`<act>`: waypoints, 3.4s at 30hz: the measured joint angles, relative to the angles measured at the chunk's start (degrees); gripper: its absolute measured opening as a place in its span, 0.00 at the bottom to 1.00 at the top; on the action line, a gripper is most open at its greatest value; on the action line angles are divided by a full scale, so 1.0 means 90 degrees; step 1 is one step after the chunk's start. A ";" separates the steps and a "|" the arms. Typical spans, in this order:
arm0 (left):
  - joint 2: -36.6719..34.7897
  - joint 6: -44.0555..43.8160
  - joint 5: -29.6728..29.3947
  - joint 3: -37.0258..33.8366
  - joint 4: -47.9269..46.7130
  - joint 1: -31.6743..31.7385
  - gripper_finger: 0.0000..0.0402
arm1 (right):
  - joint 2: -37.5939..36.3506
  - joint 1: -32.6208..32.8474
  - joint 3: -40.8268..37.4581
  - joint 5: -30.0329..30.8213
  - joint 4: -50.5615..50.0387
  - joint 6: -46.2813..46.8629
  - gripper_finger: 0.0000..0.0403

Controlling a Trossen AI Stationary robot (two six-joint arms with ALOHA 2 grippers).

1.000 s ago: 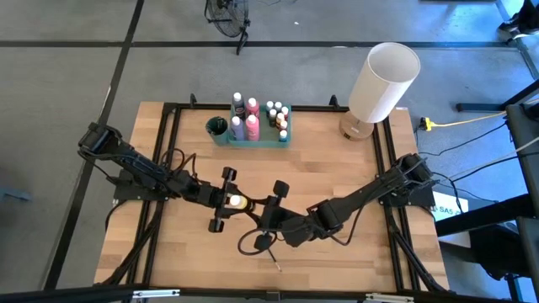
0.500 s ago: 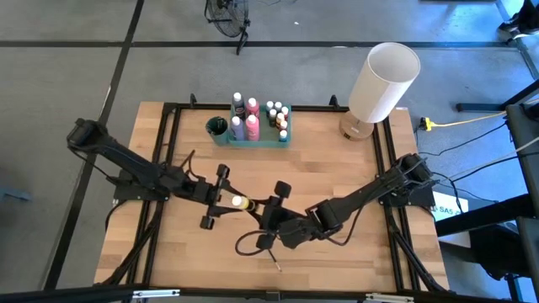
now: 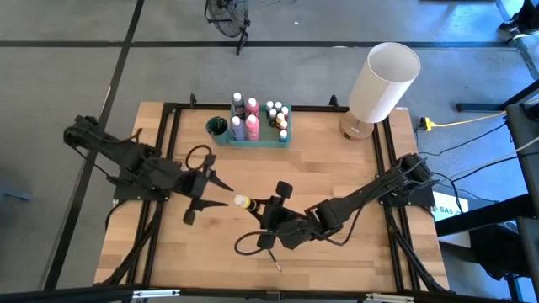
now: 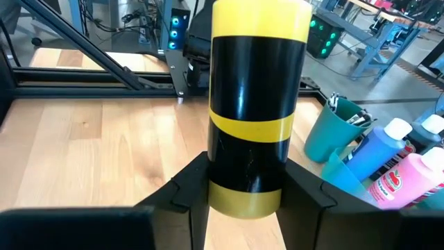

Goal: Pick & Place Paint Supplies
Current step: Put the small yellow paint bottle into the green bin

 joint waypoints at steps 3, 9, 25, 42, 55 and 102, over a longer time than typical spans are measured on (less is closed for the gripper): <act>0.0312 -0.0311 -0.0278 0.0803 -0.1140 0.0017 0.44 | 0.0000 0.0000 0.0000 0.0000 -0.0023 0.0014 0.32; 0.0990 -0.0656 0.0098 0.1902 -0.2483 0.0150 0.44 | 0.0000 0.0000 0.0000 -0.0010 -0.0025 0.0011 0.32; 0.1951 -0.0877 0.0220 0.3061 -0.3560 0.0770 0.43 | 0.0005 -0.0002 -0.0002 -0.0019 -0.0049 -0.0010 0.32; 0.1927 0.0610 0.2173 0.3064 -0.3924 0.0767 0.55 | 0.0003 -0.0012 -0.0002 -0.0012 -0.0042 -0.0018 0.32; 0.1910 0.0496 0.0487 0.3064 -0.3907 0.0767 0.58 | 0.0002 -0.0080 -0.0002 -0.0172 -0.0031 -0.0013 0.32; 0.2342 0.1013 0.1228 0.3064 -0.3326 0.0714 0.58 | 0.0000 -0.0126 -0.0002 -0.0287 0.0032 -0.0013 0.32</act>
